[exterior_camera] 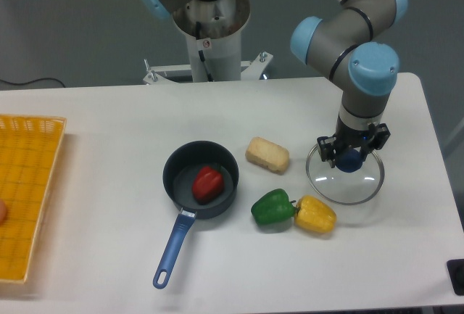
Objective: Close the pot lid
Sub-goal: 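Lift the glass lid by its blue knob with the gripper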
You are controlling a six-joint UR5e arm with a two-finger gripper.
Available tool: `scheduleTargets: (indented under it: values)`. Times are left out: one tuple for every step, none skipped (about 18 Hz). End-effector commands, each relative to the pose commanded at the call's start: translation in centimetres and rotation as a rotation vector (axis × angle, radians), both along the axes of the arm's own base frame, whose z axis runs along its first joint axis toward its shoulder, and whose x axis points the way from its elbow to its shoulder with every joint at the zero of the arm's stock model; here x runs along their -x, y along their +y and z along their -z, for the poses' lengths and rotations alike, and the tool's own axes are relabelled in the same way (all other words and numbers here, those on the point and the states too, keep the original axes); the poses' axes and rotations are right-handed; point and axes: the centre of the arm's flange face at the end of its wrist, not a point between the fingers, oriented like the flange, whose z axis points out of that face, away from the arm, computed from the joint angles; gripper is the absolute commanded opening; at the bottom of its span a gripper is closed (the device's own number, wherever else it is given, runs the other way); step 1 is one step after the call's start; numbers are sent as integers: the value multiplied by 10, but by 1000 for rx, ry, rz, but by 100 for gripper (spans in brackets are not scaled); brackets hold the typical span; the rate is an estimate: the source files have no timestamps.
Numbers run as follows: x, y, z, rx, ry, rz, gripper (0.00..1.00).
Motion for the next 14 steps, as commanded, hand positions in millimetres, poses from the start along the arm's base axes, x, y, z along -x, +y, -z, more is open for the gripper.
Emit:
scheduleTargets:
  values:
    - [-1,1,0,0,0,2,52]
    - [-1,1,0,2,-1,1,52]
    - [-2,2,1,2,-2,3,52]
    - [-3,3,1,2,-2,4,52]
    - [-3,4,0,2,-1,7,52]
    - [-4,4,0,2,-1,8,52]
    - [-6,6,1,4,-5,11,52]
    - [-11,11,2,5,-9,21,52]
    - [-13,14,1,5,-8,27,52]
    - [-16,16,-4,2,-1,32,51]
    - [-19,17,-6,1,1,35,51]
    - [-25,24,-5,2,-1,50,51]
    - [-30,31,-6,1,0,61,51]
    - [-36,35,-11,-1,6,70,51]
